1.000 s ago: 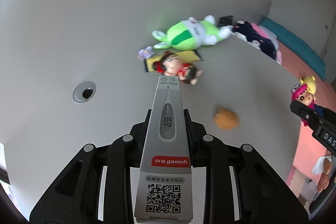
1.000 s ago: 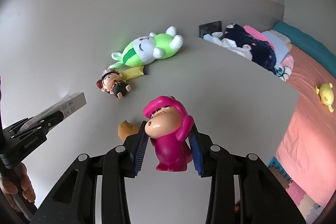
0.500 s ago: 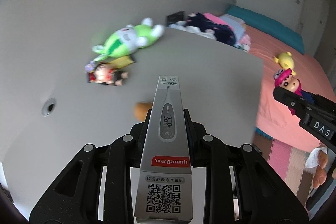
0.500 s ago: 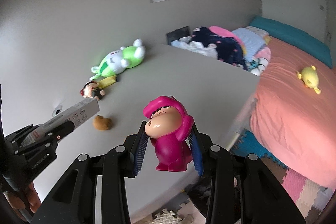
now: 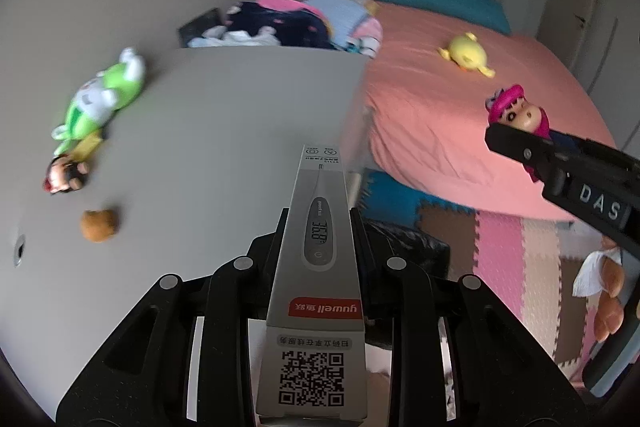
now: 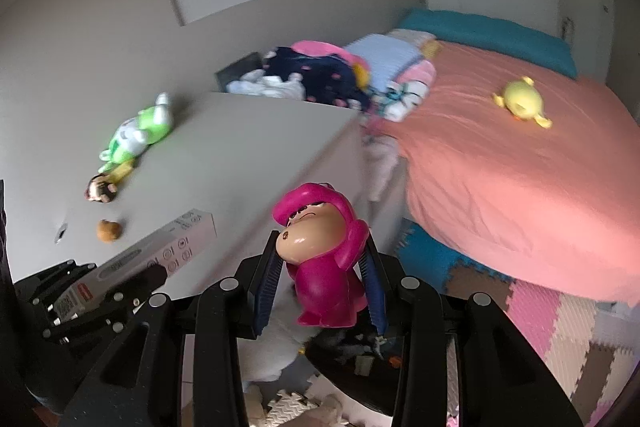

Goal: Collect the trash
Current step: 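Carry the box and pink doll over the black bin and open both tools, then grasp the red-haired doll figure with the left tool while the right tool grasps the brown bear toy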

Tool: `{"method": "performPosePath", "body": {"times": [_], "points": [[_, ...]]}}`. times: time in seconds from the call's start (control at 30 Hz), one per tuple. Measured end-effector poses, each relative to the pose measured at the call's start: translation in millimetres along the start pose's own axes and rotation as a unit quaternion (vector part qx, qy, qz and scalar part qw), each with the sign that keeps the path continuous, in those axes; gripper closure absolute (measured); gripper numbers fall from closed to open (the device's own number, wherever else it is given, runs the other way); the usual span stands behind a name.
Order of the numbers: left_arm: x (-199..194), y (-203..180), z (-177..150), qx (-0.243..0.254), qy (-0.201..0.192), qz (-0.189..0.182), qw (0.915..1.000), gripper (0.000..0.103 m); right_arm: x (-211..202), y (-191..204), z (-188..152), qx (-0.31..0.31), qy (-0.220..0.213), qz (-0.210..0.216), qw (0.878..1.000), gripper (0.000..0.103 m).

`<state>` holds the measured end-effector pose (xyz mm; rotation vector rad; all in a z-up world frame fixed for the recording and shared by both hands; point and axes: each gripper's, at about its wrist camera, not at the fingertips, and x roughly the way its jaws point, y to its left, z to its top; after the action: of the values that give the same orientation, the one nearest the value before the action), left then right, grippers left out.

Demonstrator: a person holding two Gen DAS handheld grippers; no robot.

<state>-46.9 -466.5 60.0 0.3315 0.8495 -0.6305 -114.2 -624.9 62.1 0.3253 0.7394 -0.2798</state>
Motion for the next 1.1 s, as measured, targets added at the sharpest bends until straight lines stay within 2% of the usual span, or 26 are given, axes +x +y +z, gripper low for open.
{"method": "performPosePath", "body": {"times": [0.27, 0.3, 0.33, 0.37, 0.4, 0.47, 0.6, 0.7, 0.77, 0.9, 1.1], "points": [[33, -50, -4, 0.041, 0.036, -0.027, 0.9981, 0.075, 15, -44, -15, 0.039, 0.023, -0.031, 0.999, 0.063], [35, -54, -4, 0.045, 0.04, -0.032, 0.9977, 0.073, 16, -49, -16, 0.049, 0.022, -0.04, 0.998, 0.058], [38, -57, -5, 0.048, 0.041, -0.032, 0.9975, 0.036, 17, -54, -16, 0.06, 0.018, -0.048, 0.997, 0.032], [38, -59, -4, 0.05, 0.04, -0.025, 0.9976, 0.006, 16, -60, -17, 0.075, 0.011, -0.055, 0.996, 0.015], [36, -60, -5, 0.051, 0.026, -0.016, 0.9982, 0.005, 16, -65, -18, 0.083, 0.006, -0.058, 0.995, 0.003], [36, -61, -6, 0.06, 0.004, 0.008, 0.9981, 0.006, 16, -74, -19, 0.096, 0.006, -0.07, 0.993, 0.003], [43, -53, -2, 0.059, 0.012, 0.009, 0.9982, 0.006, 16, -90, -23, 0.122, 0.002, -0.075, 0.99, 0.003], [48, -45, -1, 0.052, 0.013, 0.01, 0.9985, 0.006, 14, -92, -27, 0.127, -0.016, -0.078, 0.989, 0.003], [47, -41, -4, 0.047, 0.016, 0.007, 0.9987, 0.006, 13, -90, -27, 0.122, -0.024, -0.081, 0.989, 0.003], [41, -32, -9, 0.036, 0.015, 0.004, 0.9992, 0.006, 16, -81, -27, 0.124, -0.017, -0.057, 0.99, 0.003], [33, -16, -13, 0.027, 0.011, 0.009, 0.9995, 0.006, 24, -49, -21, 0.097, -0.009, -0.041, 0.994, 0.003]]}}
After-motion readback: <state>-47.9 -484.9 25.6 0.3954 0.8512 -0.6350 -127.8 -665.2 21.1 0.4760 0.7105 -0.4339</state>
